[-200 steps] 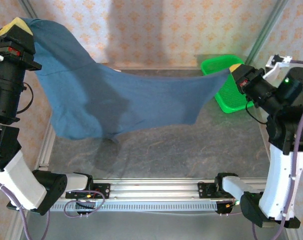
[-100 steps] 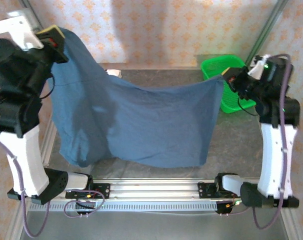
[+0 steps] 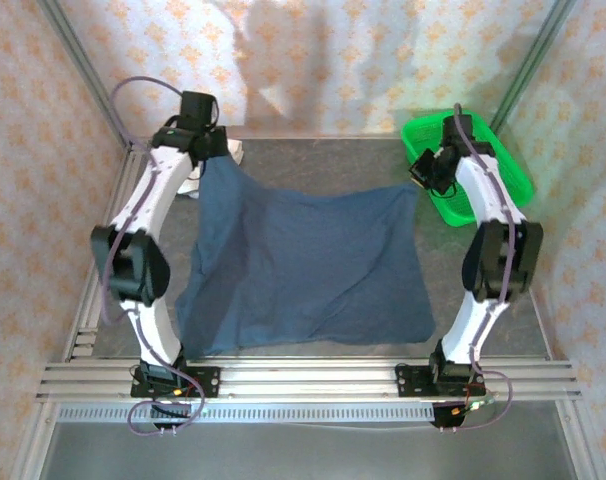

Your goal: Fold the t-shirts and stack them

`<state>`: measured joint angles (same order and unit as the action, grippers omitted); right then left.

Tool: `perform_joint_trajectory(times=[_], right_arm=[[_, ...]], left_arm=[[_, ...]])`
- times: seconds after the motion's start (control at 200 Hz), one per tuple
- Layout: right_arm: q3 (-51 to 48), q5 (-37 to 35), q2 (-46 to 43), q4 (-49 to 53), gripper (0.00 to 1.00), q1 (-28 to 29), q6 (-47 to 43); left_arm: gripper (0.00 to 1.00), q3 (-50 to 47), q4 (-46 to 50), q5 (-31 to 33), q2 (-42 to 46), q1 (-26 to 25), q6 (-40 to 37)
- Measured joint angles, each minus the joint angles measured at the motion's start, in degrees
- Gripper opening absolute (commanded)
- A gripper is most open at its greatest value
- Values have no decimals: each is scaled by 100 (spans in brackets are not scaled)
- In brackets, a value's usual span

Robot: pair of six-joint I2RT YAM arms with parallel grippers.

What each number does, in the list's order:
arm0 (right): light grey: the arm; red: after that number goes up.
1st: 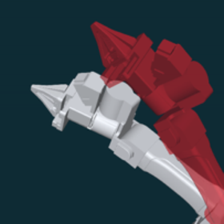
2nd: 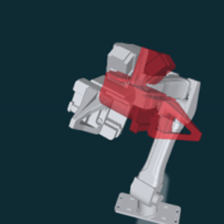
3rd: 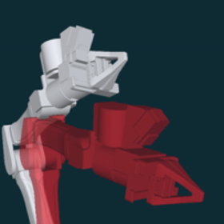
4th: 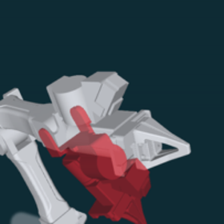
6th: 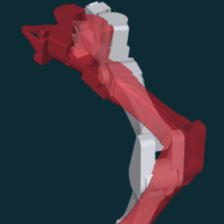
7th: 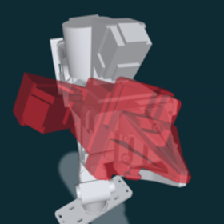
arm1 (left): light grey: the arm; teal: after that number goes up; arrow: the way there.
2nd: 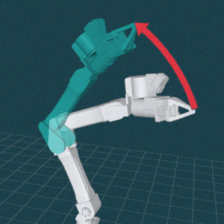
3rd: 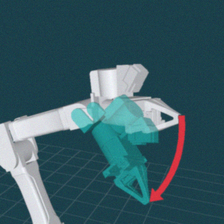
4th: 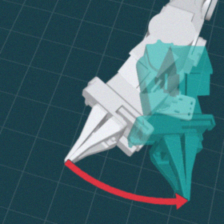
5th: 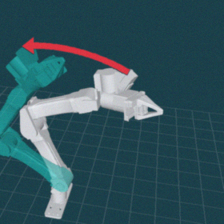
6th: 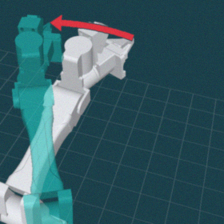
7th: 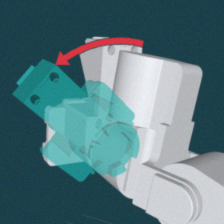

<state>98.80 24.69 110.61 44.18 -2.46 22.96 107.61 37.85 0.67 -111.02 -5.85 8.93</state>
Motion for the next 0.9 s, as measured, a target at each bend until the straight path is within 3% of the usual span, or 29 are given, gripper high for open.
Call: perform_joint_trajectory(times=[0.08, 0.205, 0.28, 0.315, 0.46, 0.575, 0.781, 0.901], right_arm=[[601, -127, 767, -11, 11, 0, -55], [1362, -254, 1567, 33, 38, 2, -44], [1692, -310, 1770, 61, 48, 17, -26], [1827, -330, 1805, 90, 52, 22, -31], [2262, -389, 1757, 103, 63, 13, -48], [1978, -326, 1300, 13, 68, 0, -24], [531, 74, -527, -291, 73, 46, 37], [-79, 295, -1521, -354, 72, 205, 155]], left_arm=[[2, 354, 9, 98, -815, 0, 4], [48, 868, 44, 142, -1722, 0, 118], [82, 973, 68, 157, -1917, 0, 254], [93, 975, 87, 186, -1917, 0, 339], [96, 1445, 188, 291, -1786, 59, 669], [97, 1718, 195, 199, -1222, 227, 894], [100, 1985, 173, -393, 485, 557, 1141], [100, 2356, 323, -955, 1049, 684, 1425]])
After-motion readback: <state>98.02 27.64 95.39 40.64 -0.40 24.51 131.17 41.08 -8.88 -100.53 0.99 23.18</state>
